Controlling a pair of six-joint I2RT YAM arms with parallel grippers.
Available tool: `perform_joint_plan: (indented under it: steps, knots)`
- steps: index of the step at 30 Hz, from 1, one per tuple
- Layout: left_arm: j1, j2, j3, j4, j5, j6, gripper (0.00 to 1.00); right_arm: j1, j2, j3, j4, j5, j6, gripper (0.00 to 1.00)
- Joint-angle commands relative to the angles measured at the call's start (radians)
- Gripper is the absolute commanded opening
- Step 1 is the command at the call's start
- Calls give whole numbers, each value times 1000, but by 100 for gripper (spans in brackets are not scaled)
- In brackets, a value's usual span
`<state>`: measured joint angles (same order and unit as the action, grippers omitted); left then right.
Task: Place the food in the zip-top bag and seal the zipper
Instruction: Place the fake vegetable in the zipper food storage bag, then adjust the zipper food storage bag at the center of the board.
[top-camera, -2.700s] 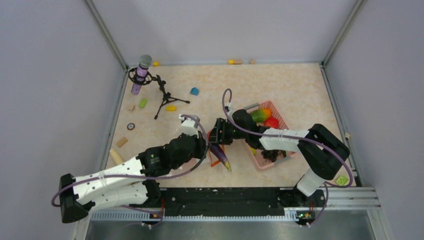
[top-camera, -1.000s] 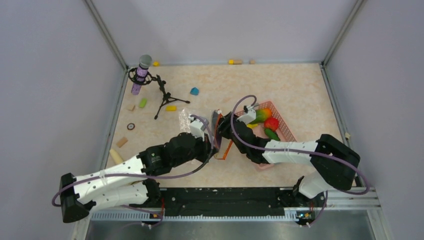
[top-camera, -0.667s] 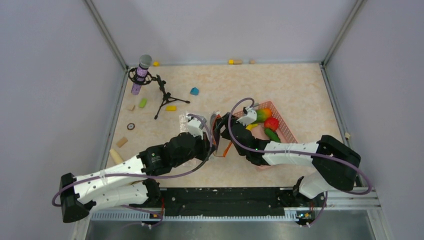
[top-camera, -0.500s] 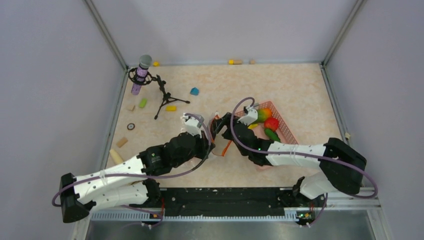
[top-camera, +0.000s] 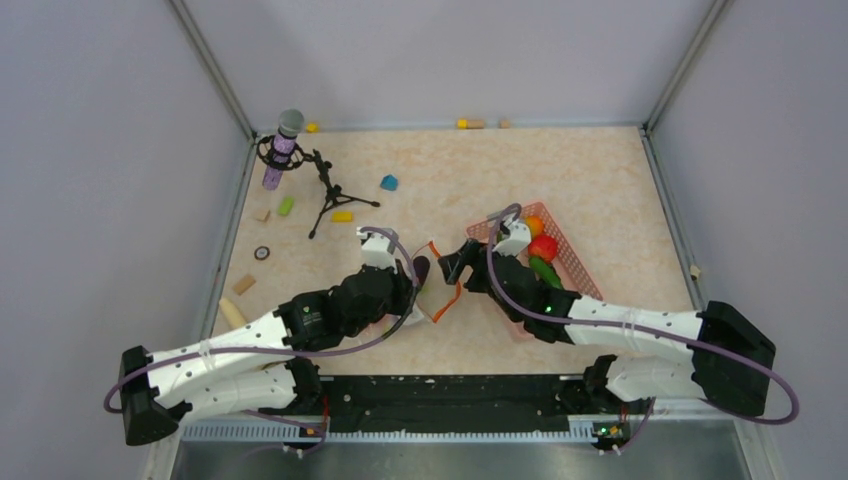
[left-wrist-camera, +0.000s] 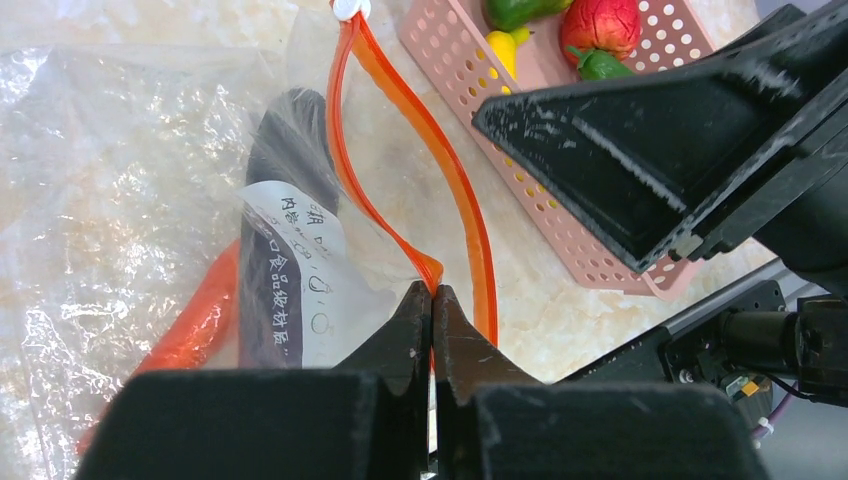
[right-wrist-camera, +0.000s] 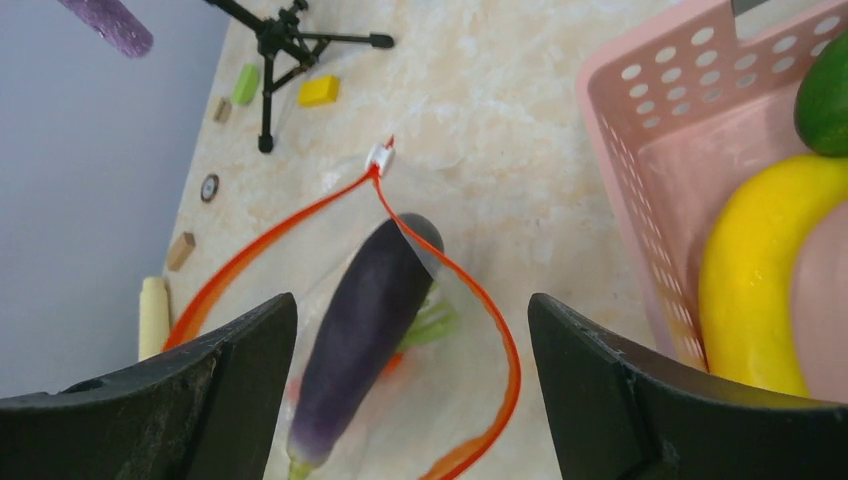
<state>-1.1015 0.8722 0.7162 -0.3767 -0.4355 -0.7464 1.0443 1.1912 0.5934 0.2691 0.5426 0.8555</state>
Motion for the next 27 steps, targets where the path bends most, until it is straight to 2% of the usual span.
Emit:
perform_joint_plan:
  steps: [1, 4, 18, 21, 25, 27]
  knots:
    - [-4, -10, 17, 2, -22, -11, 0, 5, -46, -15, -77, -98, -56, 84]
    - [-5, -12, 16, 3, -24, -10, 0, 6, -36, -24, -100, -138, -46, 81]
    - [-5, -26, 13, 0, -38, -12, 0, 1, 229, 112, -161, -52, 4, 60]
    - [-6, -30, 11, -2, -42, -11, 0, -1, 251, 111, -126, -61, 13, 42]
    - [-5, -35, 12, -4, -47, -12, 0, -2, 231, 103, -82, -82, -14, 0]
    - [-5, -40, 17, -15, -52, -10, 0, -4, 200, 107, -68, -107, -54, 0]
